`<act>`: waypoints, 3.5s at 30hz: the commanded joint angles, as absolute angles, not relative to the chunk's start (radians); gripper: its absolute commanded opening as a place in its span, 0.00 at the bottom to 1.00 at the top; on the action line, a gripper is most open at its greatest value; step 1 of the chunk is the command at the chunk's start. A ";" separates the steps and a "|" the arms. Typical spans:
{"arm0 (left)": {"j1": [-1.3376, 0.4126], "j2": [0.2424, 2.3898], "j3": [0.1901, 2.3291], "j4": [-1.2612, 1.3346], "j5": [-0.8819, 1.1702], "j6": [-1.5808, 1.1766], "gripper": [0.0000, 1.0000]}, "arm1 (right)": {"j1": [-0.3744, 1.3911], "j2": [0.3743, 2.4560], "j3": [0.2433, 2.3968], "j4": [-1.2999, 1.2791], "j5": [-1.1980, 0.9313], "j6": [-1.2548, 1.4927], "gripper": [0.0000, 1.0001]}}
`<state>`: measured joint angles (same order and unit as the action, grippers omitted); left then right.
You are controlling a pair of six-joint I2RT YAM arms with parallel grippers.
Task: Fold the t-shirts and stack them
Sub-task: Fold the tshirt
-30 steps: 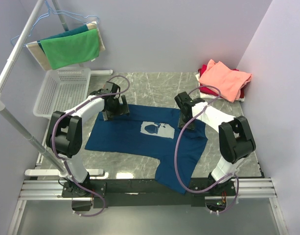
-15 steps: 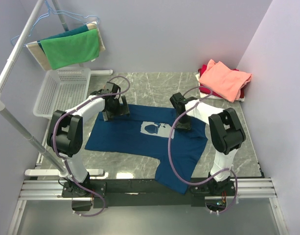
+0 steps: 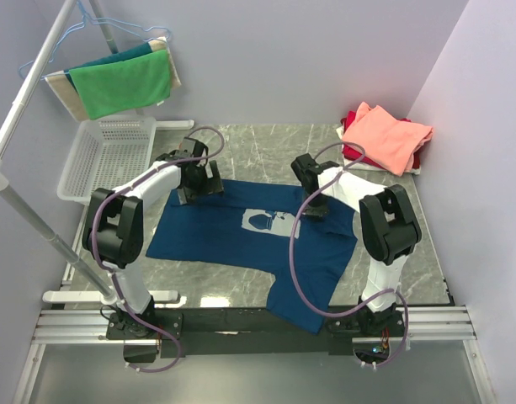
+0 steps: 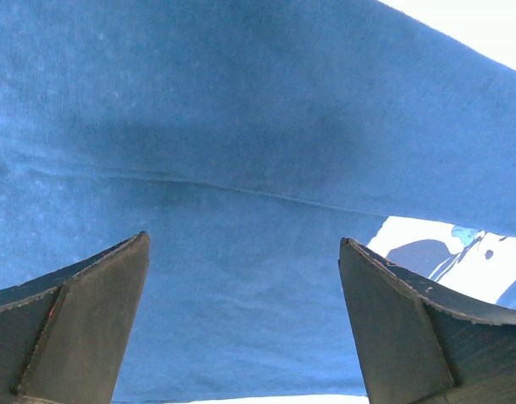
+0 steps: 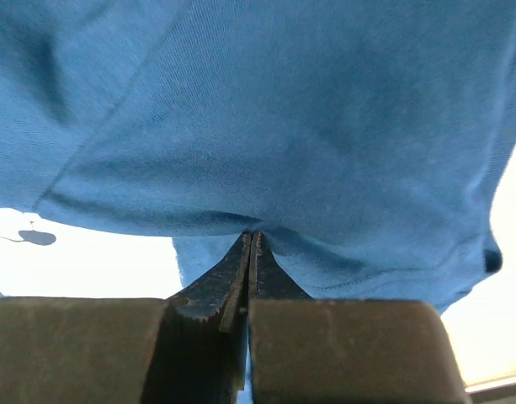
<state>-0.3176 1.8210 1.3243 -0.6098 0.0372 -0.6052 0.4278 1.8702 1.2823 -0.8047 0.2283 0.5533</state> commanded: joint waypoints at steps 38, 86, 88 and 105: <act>-0.318 1.829 1.336 -0.600 0.045 -0.606 0.99 | 0.363 1.729 1.406 -0.899 0.216 0.508 0.38; -0.319 1.801 1.269 -0.548 0.089 -0.606 0.99 | 0.388 1.668 1.364 -0.960 0.106 0.502 0.00; -0.319 1.799 1.261 -0.546 0.087 -0.604 0.99 | 0.397 1.651 1.325 -0.962 0.048 0.500 0.00; -0.327 1.799 1.270 -0.535 0.114 -0.600 0.99 | 0.614 1.488 1.112 -1.034 0.081 0.658 0.43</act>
